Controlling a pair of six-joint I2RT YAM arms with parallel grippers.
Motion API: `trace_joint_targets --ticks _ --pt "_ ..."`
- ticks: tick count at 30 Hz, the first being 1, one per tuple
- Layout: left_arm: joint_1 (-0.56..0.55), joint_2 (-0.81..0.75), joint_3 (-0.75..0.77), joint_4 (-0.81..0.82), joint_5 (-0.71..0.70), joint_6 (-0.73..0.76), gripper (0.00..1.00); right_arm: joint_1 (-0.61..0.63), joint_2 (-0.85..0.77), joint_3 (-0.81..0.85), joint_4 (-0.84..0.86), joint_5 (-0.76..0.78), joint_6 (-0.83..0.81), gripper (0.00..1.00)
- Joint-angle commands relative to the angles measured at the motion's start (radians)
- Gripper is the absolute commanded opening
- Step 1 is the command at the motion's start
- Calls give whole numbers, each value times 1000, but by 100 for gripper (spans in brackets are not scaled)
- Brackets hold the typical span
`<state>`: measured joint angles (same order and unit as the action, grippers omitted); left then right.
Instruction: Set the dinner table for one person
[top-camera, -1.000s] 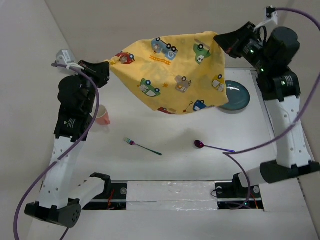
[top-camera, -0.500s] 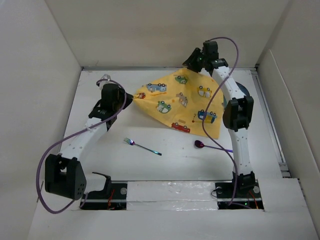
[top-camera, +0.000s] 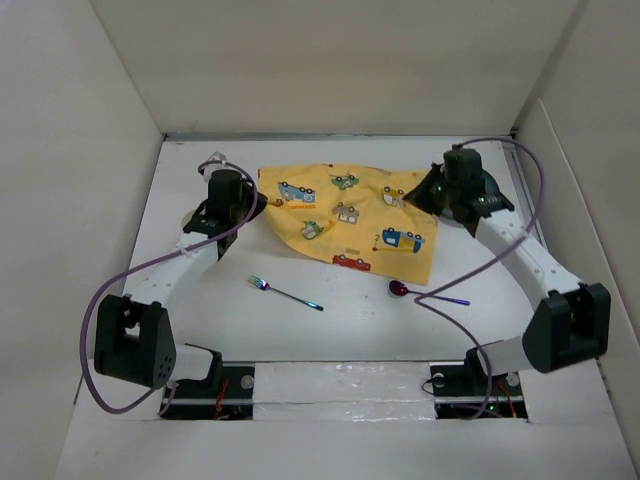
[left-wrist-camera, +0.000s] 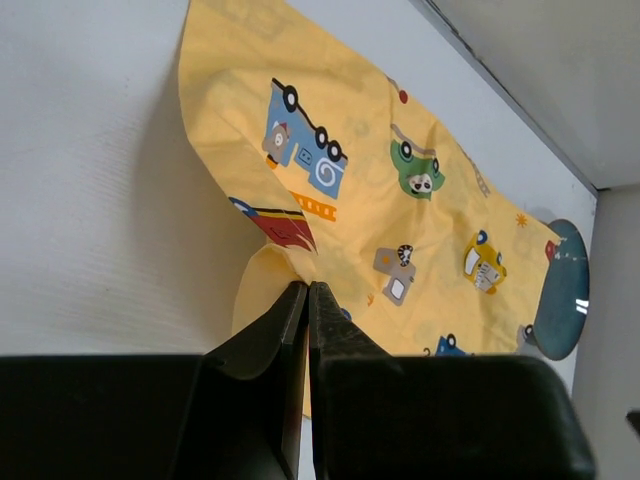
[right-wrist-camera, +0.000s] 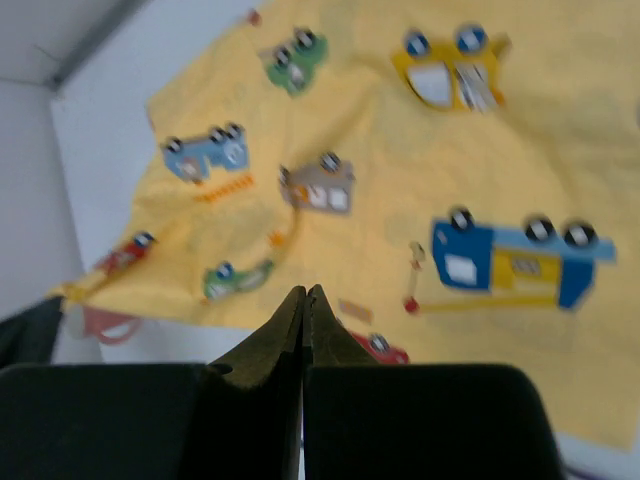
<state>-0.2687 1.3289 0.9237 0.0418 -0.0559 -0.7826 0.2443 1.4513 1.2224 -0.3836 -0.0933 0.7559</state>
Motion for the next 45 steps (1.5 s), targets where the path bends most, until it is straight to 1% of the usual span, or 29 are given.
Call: trace_joint_targets --ticks 1,2,3,4,5,7,8,11,13,15,17,18,20,21,23,24,25,26,27,29,30,33,34,35,38,41,42,43,45 --pt "0 4 30 26 -39 71 0 13 -72 -196 -98 154 25 0" --pt "-10 4 33 26 -56 97 0 3 -112 -231 -115 171 28 6" --pt "-10 7 36 20 -65 108 0 -10 -124 -295 -126 187 40 15" --pt "-10 9 43 17 -70 120 0 -45 -132 -323 -121 172 39 36" --pt "-10 9 43 15 -68 137 0 -62 -131 -345 -110 155 40 45" --pt "-10 9 55 1 -81 160 0 -91 -105 -363 -91 116 42 59" --pt "-10 9 58 -14 -94 170 0 -102 -86 -359 -89 109 42 60" --pt "-10 3 73 -66 -131 223 0 -126 73 -295 -100 156 30 59" --pt "-10 3 76 -89 -145 229 0 -126 101 -261 -112 156 19 59" --pt "-10 4 70 -108 -157 238 3 -126 177 -232 -126 158 5 56" --pt "-10 7 64 -132 -173 243 5 -138 227 -189 -127 101 -24 52" --pt "-10 9 61 -137 -171 246 8 -138 265 -176 -129 102 -24 42" --pt "-10 13 49 -149 -167 247 12 -138 300 -140 -115 49 -38 28" --pt "-10 13 47 -152 -164 247 15 -138 316 -118 -124 44 -44 13" --pt "-10 18 38 -151 -147 246 28 -138 354 -48 -124 27 -56 0" --pt "-10 15 40 -152 -137 244 34 -138 365 -11 -133 29 -66 0" --pt "-10 16 41 -157 -136 241 35 -128 392 26 -139 36 -70 0" --pt "-10 13 43 -154 -136 240 35 -128 406 111 -144 55 -76 0" --pt "-10 12 53 -152 -136 243 41 -128 425 162 -167 55 -78 0" --pt "-10 21 76 -158 -133 262 47 -119 478 260 -184 49 -87 0" --pt "-10 33 116 -169 -131 273 53 -119 495 357 -208 58 -87 0" --pt "-10 102 196 -236 -122 316 53 -119 564 500 -251 63 -98 0" --pt "-10 119 208 -265 -121 322 53 -119 575 523 -270 72 -98 3" --pt "-10 137 214 -278 -125 324 52 -128 578 535 -284 87 -96 27" --pt "-10 110 196 -299 -121 319 40 -128 512 456 -255 118 -98 58" --pt "-10 50 133 -315 -105 327 22 -128 391 295 -201 121 -77 59" --pt "-10 41 112 -330 -104 333 19 -128 359 251 -172 116 -70 59" --pt "-10 42 103 -403 -111 341 18 -128 280 129 -135 113 -49 57" --pt "-20 38 84 -428 -119 339 17 -128 261 93 -114 115 -38 47"
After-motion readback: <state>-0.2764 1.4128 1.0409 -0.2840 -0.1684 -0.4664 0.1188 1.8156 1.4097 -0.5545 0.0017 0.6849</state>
